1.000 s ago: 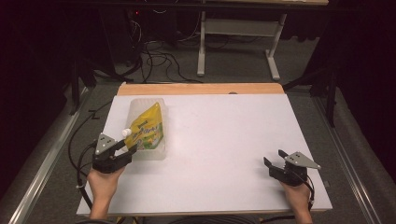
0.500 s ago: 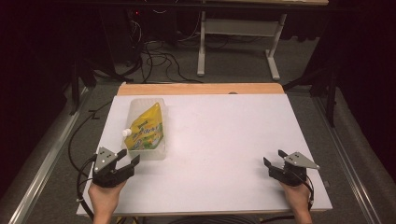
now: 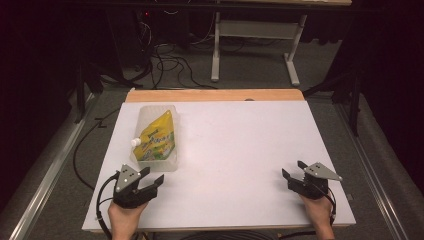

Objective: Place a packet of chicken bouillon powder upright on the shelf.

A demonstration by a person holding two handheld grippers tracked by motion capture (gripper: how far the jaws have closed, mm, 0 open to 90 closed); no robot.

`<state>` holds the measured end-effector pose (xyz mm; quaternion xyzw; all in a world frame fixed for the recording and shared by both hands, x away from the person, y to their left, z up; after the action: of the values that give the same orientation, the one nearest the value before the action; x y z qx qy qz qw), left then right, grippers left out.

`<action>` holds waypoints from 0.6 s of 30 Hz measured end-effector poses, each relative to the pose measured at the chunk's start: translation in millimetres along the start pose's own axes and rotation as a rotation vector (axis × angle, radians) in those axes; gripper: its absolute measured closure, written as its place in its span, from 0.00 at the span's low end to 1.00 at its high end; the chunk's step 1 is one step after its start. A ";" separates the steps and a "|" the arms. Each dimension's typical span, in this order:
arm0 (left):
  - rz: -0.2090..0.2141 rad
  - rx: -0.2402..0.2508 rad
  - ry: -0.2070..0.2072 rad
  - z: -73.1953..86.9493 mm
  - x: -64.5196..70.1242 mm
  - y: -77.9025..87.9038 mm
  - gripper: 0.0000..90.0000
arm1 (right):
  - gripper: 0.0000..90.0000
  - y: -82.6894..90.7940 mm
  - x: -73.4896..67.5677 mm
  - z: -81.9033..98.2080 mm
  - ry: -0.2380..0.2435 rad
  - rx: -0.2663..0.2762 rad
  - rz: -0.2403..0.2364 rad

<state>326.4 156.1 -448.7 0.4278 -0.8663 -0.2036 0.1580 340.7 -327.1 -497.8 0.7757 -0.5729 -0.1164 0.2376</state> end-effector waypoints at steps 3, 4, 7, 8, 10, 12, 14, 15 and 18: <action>0.021 -0.008 -0.025 1.7 10.9 -10.7 0.47 | 0.37 -0.7 0.8 -0.2 0.000 0.000 -0.007; 0.036 -0.015 -0.031 2.4 17.1 -18.7 0.47 | 0.37 -0.5 0.7 -0.1 0.001 -0.001 -0.005; 0.050 -0.019 -0.042 2.8 22.8 -26.2 0.47 | 0.37 -0.2 0.4 -0.1 0.000 -0.001 -0.003; 0.062 -0.021 -0.044 2.8 25.2 -29.7 0.47 | 0.37 -0.1 0.5 -0.1 0.000 0.003 -0.003; 0.088 -0.037 -0.057 3.4 32.6 -40.5 0.47 | 0.37 -0.5 0.4 -0.1 0.000 -0.002 -0.002; 0.099 -0.042 -0.058 3.9 35.2 -44.7 0.47 | 0.37 -0.6 0.3 -0.1 0.001 -0.003 -0.001; 0.118 -0.061 -0.064 5.3 41.7 -57.3 0.47 | 0.37 -0.3 0.2 -0.1 0.003 -0.001 0.001; 0.118 -0.061 -0.064 5.3 41.7 -57.3 0.46 | 0.37 -0.3 0.2 -0.1 0.003 -0.001 0.001; 0.122 -0.064 -0.067 4.5 47.4 -70.2 0.46 | 0.37 0.3 -0.1 0.0 -0.001 0.003 0.004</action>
<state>344.2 80.3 -482.2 0.3621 -0.8887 -0.2353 0.1544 340.4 -327.1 -497.7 0.7748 -0.5748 -0.1156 0.2364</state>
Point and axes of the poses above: each handheld gripper's, and its own axes: y roughly backward along the jaws, z roughly out of its underside, x roughly to its right, the point moved 4 cm from there along -y, roughly forward along the jaws, and after that the axes turned 2 degrees about z, right-handed, at the moved point
